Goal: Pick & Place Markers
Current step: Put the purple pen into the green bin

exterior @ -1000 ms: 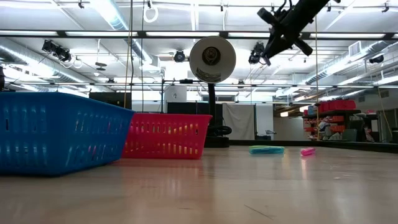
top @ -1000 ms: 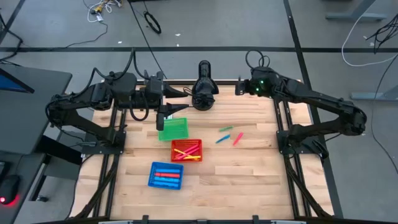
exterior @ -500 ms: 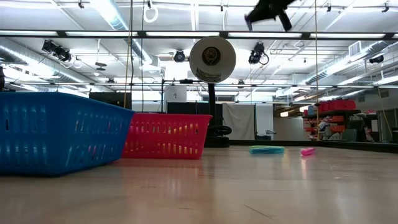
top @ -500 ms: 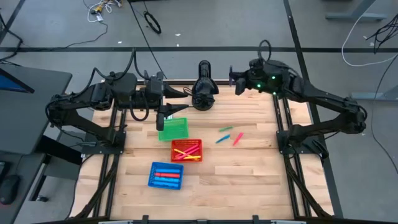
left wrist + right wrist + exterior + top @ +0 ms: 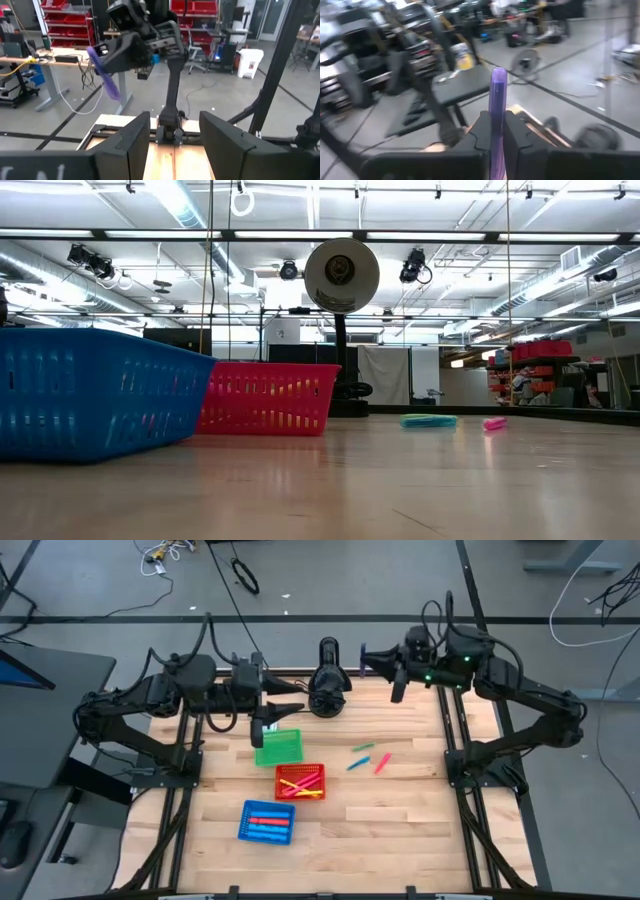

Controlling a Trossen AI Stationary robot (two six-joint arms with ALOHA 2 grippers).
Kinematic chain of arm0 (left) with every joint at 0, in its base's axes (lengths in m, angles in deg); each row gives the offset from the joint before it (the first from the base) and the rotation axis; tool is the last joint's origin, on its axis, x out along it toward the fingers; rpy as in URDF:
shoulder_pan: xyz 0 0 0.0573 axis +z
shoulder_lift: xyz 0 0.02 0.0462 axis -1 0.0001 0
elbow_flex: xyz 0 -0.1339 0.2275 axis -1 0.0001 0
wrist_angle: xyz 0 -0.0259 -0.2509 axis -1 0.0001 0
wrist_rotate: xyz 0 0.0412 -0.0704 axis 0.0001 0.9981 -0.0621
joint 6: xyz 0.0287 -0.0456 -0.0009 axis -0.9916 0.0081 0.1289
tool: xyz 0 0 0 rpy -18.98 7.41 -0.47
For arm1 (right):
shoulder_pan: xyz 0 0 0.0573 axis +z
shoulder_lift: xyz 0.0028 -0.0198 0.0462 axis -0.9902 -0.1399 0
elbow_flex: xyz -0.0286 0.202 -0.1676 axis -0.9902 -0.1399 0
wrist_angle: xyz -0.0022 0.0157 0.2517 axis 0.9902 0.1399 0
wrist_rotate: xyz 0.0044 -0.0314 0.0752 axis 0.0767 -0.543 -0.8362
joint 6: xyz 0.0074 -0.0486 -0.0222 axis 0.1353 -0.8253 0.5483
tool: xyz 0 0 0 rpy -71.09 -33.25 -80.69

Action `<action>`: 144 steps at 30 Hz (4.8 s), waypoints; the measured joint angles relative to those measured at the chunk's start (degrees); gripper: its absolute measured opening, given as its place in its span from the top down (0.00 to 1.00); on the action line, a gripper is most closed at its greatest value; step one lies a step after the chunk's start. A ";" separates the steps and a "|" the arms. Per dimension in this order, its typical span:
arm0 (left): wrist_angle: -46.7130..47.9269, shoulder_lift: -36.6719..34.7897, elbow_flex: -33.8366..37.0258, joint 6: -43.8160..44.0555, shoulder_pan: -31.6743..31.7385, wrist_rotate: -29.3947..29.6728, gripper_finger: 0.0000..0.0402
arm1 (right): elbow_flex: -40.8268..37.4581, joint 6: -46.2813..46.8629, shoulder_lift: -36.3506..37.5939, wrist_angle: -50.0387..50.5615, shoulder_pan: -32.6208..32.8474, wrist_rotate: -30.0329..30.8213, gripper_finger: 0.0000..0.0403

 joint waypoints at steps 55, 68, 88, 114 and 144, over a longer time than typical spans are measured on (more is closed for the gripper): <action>-14.08 9.14 0.02 5.60 0.00 -1.58 0.62 | 5.24 -4.08 -10.25 -12.76 11.60 -10.06 0.97; -14.14 8.95 0.02 6.05 0.00 -4.01 0.88 | 5.24 -6.04 -10.20 -12.82 11.60 -10.35 0.81; 0.33 4.79 -0.08 3.40 1.12 -4.53 0.88 | 5.20 -9.56 -8.96 -11.10 10.74 -10.25 0.75; 44.61 6.28 -0.07 -6.30 14.46 -5.82 0.88 | 5.20 -9.22 -8.96 -13.40 10.72 -10.24 0.74; 52.34 18.03 9.91 -7.63 15.04 -4.56 0.88 | 5.20 -10.75 -8.96 -13.94 10.70 -10.21 0.74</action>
